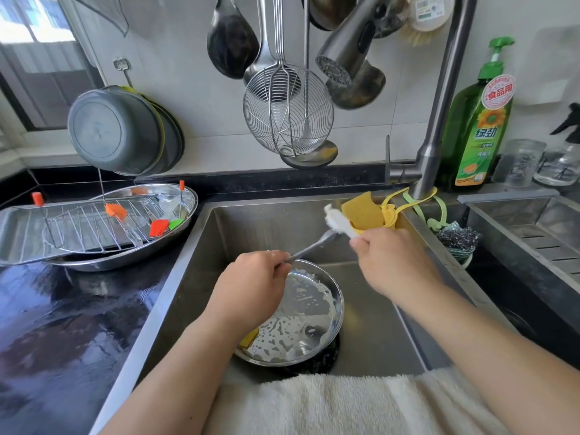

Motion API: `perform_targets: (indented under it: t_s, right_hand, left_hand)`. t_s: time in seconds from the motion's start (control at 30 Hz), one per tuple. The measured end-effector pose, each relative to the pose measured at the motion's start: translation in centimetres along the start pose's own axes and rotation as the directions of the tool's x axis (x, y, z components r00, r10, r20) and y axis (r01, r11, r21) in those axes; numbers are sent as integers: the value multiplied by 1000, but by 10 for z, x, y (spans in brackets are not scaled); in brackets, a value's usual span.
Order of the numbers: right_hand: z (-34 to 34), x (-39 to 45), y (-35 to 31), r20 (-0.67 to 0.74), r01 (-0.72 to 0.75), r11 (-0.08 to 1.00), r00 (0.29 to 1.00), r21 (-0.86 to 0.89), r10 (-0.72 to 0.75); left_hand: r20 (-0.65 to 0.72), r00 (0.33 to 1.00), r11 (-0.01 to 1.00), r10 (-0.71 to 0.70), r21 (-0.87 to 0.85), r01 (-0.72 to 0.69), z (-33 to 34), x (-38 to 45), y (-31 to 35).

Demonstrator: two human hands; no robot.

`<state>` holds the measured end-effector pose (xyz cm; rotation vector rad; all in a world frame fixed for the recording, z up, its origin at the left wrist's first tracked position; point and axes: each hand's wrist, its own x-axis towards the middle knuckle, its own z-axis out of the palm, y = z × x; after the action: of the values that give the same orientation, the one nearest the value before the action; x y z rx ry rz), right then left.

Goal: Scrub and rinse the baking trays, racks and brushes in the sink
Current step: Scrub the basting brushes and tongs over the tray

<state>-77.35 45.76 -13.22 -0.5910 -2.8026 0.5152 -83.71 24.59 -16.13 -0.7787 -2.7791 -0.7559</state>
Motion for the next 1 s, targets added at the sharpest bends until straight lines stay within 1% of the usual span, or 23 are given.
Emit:
perform_targets:
  t_s: [0.07, 0.1, 0.2, 0.23, 0.37, 0.4, 0.47, 0.53, 0.57, 0.63, 0.67, 0.73, 0.83, 0.87, 0.93, 1.0]
  right_hand:
    - [-6, 5, 5, -16, -46, 999, 999, -20, 45]
    - [-5, 3, 4, -5, -29, 999, 1000, -26, 29]
    - [9, -9, -8, 97, 103, 995, 990, -8, -101]
    - [12, -11, -10, 116, 119, 993, 986, -6, -118]
    - [1, 4, -1, 70, -14, 1000, 997, 12, 13]
    - [0, 4, 1, 50, -21, 1000, 999, 11, 20]
    - [2, 0, -1, 46, 21, 999, 999, 25, -22]
    - [5, -3, -4, 66, 62, 997, 996, 36, -64]
    - [5, 0, -3, 61, 41, 998, 997, 38, -44]
    - [0, 7, 2, 30, -38, 998, 999, 57, 36]
    - [-1, 8, 5, 8, -50, 997, 999, 59, 49]
    - [0, 5, 5, -12, -10, 997, 1000, 73, 11]
    - [0, 1, 2, -36, 47, 991, 998, 124, -43]
    - [-1, 2, 3, -47, 56, 989, 998, 136, -50]
    - [1, 2, 3, -49, 90, 984, 995, 155, -83]
    - [7, -3, -2, -5, 147, 979, 989, 138, -148]
  left_hand:
    - [-16, 999, 999, 30, 40, -30, -1, 0, 4]
    - [-24, 999, 997, 36, 64, -34, -1, 0, 5]
    - [-43, 999, 994, 10, 105, -6, -4, 0, 2]
    - [-45, 999, 994, 6, 107, -1, -4, -1, 1]
    - [-39, 998, 995, 42, 94, -39, -1, -1, 4]
    - [-37, 998, 995, 46, 93, -42, -1, 0, 4]
    - [-31, 999, 997, 38, 69, -36, -1, 0, 2]
    - [-15, 1000, 1000, 20, 12, -20, -2, 0, 1]
    - [9, 1000, 999, 1, -45, -1, -2, 0, 2]
    - [82, 995, 974, -54, -216, 71, -2, 1, 5]
    - [122, 989, 948, -86, -296, 119, -2, 1, 7]
    - [185, 973, 884, -141, -419, 207, -4, 1, 8]
    - [249, 951, 749, -184, -591, 299, -7, 1, 7]
    - [263, 947, 721, -186, -618, 313, -8, 0, 7]
    - [270, 943, 701, -193, -634, 325, -7, 0, 8]
    - [270, 940, 692, -208, -639, 337, -6, 0, 8]
